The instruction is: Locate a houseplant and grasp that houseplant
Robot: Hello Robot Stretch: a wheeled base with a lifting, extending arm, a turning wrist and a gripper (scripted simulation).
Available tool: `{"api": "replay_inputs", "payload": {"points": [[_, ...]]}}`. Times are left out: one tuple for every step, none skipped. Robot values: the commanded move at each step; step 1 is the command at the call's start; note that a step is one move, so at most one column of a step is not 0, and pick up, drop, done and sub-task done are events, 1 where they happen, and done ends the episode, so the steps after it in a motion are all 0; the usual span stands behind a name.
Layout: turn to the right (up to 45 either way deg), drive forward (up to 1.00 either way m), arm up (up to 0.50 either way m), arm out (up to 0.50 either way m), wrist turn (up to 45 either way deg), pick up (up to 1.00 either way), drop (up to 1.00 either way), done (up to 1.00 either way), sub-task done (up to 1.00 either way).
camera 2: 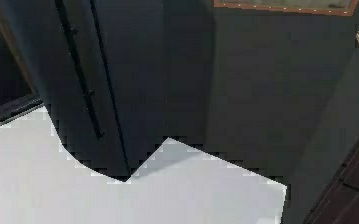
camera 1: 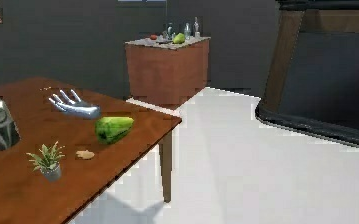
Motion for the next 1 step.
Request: {"api": "replay_inputs", "payload": {"points": [[-45.0, 0.0, 0.0, 0.0, 0.0, 0.0, 0.0, 0.0, 0.0]]}}
